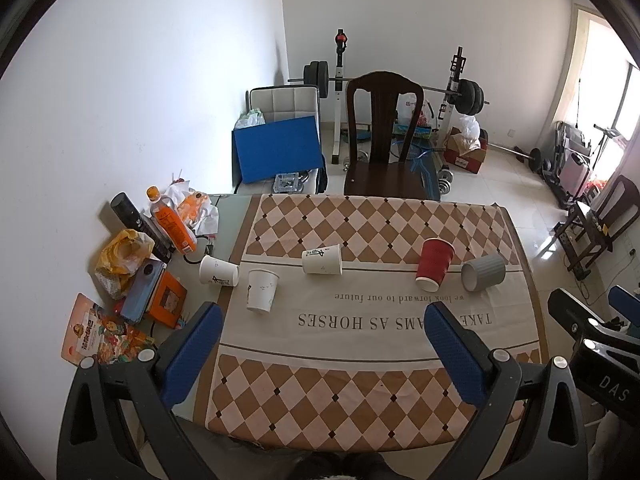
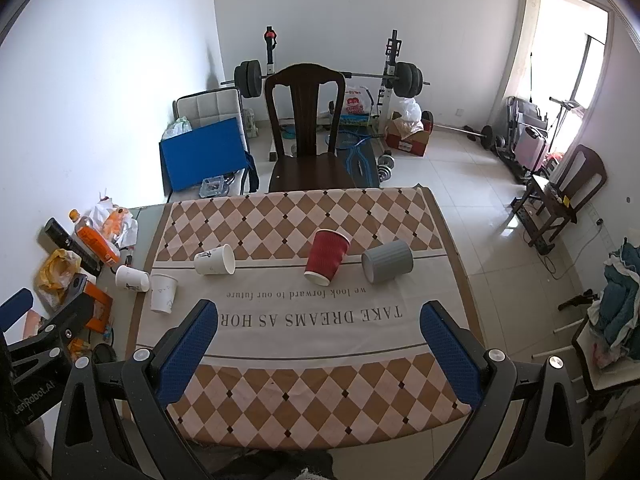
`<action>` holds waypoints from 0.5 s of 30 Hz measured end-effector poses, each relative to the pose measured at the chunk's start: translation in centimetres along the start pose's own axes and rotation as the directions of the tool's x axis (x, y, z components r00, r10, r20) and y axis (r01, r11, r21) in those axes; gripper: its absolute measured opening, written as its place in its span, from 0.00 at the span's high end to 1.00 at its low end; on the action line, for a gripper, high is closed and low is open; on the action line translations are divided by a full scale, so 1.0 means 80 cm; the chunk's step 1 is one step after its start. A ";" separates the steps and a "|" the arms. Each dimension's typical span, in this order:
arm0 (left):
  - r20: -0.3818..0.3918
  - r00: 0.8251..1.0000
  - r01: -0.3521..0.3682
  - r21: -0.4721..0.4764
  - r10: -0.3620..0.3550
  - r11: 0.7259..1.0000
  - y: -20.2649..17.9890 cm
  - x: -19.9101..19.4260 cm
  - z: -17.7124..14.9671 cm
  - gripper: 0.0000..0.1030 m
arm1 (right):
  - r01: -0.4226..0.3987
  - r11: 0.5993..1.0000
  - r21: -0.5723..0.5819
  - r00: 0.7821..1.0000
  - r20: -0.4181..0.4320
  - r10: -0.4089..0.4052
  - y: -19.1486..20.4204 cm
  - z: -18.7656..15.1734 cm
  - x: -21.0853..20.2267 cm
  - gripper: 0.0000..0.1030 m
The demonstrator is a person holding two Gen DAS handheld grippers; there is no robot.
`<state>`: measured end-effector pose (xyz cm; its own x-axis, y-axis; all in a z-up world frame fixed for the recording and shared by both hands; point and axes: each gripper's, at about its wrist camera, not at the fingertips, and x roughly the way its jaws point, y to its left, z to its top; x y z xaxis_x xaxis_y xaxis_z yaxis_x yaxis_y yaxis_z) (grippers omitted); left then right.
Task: Flip cup upright
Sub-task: 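Reach the left gripper to the white paper cup lying on its side and grasp it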
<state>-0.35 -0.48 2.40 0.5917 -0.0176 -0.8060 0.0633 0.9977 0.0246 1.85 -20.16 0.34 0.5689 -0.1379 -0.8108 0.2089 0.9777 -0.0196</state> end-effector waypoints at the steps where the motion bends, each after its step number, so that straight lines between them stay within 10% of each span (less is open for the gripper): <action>1: 0.000 1.000 0.001 -0.001 -0.001 1.000 0.000 -0.001 0.000 0.00 | -0.001 1.000 0.002 1.000 0.000 0.001 0.000 0.000 0.000 0.01; 15: -0.080 0.981 -0.182 -0.089 0.175 0.979 -0.010 0.074 0.024 0.00 | -0.036 0.999 -0.032 0.993 -0.117 0.032 0.013 -0.004 0.101 0.01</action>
<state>4.62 -1.54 -1.27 0.5273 0.1629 -0.8339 -0.1174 0.9860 0.1183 6.41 -20.22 -6.41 0.4785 -0.0870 -0.8737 0.1628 0.9866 -0.0091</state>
